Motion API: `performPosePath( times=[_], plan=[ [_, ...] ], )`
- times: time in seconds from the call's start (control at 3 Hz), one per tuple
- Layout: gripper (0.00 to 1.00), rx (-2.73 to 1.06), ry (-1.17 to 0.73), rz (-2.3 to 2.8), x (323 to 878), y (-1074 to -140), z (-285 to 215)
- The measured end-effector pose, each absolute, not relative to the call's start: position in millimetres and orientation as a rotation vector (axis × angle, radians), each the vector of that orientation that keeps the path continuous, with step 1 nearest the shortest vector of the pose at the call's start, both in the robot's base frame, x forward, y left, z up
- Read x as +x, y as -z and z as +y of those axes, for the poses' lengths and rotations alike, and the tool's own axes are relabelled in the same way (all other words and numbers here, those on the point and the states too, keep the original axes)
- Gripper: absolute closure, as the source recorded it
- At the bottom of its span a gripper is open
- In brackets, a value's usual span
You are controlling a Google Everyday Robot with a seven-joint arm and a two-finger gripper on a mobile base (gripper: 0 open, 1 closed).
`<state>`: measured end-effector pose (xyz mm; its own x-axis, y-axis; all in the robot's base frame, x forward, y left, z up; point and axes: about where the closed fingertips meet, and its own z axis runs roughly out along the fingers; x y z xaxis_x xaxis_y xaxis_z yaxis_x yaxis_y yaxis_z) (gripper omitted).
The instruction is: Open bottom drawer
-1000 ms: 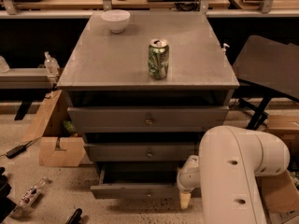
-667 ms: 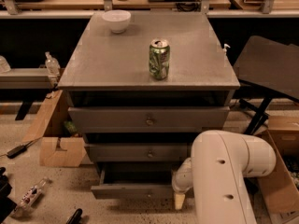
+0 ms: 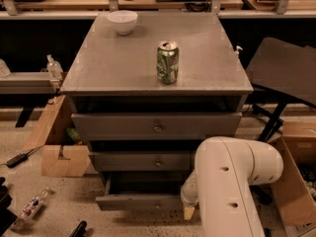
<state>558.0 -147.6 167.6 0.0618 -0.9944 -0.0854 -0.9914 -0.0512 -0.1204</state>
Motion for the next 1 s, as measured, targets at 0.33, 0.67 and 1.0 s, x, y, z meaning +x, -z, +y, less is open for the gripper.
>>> performPosePath(
  times=[0.33,0.67,1.0],
  plan=[
    [0.44,-2.187,0.014,2.193,531.1,-149.7,-158.9],
    [0.67,-2.190,0.011,2.244,521.6,-147.6,-164.4],
    [0.91,-2.190,0.011,2.244,525.5,-152.5,-161.8]
  ],
)
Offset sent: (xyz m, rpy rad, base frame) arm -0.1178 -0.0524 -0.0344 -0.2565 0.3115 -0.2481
